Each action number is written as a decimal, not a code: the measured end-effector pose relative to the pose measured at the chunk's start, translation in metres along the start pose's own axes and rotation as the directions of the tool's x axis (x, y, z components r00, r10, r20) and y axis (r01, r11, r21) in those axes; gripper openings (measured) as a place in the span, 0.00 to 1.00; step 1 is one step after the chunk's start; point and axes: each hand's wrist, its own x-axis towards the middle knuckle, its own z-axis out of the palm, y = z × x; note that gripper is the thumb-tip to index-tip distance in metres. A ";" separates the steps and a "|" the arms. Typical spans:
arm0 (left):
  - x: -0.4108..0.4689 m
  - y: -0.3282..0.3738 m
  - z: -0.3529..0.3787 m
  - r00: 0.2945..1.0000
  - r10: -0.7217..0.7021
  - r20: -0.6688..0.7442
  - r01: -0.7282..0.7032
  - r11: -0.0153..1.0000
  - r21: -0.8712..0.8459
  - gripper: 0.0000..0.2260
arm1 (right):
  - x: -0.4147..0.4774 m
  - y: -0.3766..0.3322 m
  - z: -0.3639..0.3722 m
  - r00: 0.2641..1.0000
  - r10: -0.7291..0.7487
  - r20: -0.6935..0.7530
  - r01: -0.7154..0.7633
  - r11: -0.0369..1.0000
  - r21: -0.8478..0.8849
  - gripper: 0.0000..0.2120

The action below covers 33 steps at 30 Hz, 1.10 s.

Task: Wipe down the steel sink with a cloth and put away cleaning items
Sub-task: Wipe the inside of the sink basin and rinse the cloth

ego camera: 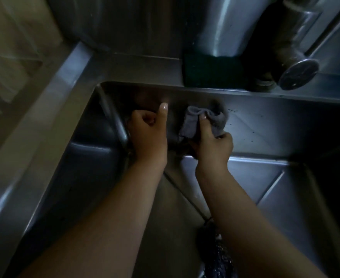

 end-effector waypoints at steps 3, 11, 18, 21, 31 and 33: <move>0.002 0.000 -0.002 1.000 -0.016 0.016 0.016 1.000 0.003 0.13 | -0.007 -0.025 0.003 1.000 -0.007 0.004 0.007 0.994 0.107 0.24; -0.003 0.004 0.004 0.994 -0.108 0.003 0.108 0.989 -0.103 0.13 | 0.000 -0.021 0.005 1.000 0.000 -0.019 0.002 0.997 0.072 0.23; 0.002 0.001 0.003 0.993 -0.110 0.030 0.113 0.986 -0.126 0.13 | 0.027 0.034 -0.012 0.996 0.048 -0.080 -0.063 0.977 -0.206 0.23; 0.002 0.001 0.002 0.993 -0.111 0.044 0.116 0.986 -0.121 0.13 | 0.032 0.043 -0.016 0.996 0.030 -0.078 -0.052 0.955 -0.292 0.19; -0.008 0.007 0.005 0.994 -0.096 0.043 0.096 0.995 0.006 0.12 | 0.021 -0.011 -0.042 0.999 0.044 -0.002 -0.045 0.998 -0.041 0.20; -0.016 0.007 0.008 0.995 -0.082 0.050 0.081 0.997 0.022 0.12 | 0.017 -0.026 -0.047 0.998 0.057 0.026 -0.057 0.998 0.017 0.23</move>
